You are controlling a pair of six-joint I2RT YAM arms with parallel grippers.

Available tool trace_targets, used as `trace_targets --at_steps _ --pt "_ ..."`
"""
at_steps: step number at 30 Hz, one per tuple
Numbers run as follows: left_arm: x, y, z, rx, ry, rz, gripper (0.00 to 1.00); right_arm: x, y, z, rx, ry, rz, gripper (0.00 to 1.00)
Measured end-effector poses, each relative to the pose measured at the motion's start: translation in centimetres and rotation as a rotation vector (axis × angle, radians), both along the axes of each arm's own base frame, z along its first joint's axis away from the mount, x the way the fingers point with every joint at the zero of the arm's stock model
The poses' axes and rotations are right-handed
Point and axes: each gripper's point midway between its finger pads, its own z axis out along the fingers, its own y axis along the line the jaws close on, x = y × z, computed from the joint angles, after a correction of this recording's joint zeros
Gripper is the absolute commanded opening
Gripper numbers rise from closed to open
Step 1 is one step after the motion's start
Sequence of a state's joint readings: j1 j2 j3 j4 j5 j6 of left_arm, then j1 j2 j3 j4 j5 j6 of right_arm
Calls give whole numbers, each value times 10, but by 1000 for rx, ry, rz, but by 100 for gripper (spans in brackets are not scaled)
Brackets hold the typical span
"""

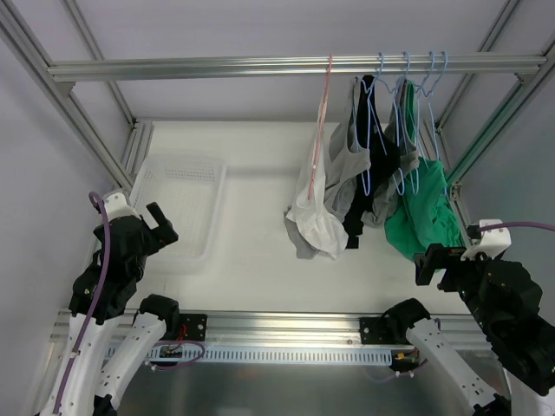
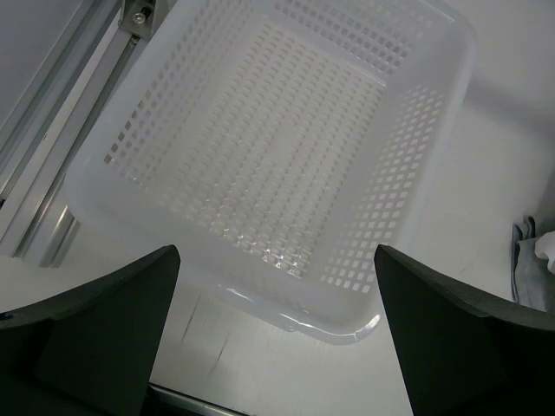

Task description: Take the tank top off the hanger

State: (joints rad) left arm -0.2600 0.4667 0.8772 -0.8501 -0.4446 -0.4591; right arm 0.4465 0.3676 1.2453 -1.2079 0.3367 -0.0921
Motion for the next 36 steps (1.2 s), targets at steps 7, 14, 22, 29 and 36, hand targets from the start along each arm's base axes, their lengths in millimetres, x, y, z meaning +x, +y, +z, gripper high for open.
trace_targets --at_steps 7,14,22,29,36 --pt "0 -1 -1 -1 3 -4 98 -4 21 24 100 -52 94 100" --pt "2 -4 -4 -3 21 -16 99 22 93 138 323 -112 342 99" --pt "3 -5 -7 -2 33 -20 99 113 169 148 293 34 404 95" --pt "5 -6 -11 4 61 -23 99 170 219 131 145 66 340 82" --pt "6 -8 -13 -1 72 -35 99 218 238 92 -20 102 238 54"
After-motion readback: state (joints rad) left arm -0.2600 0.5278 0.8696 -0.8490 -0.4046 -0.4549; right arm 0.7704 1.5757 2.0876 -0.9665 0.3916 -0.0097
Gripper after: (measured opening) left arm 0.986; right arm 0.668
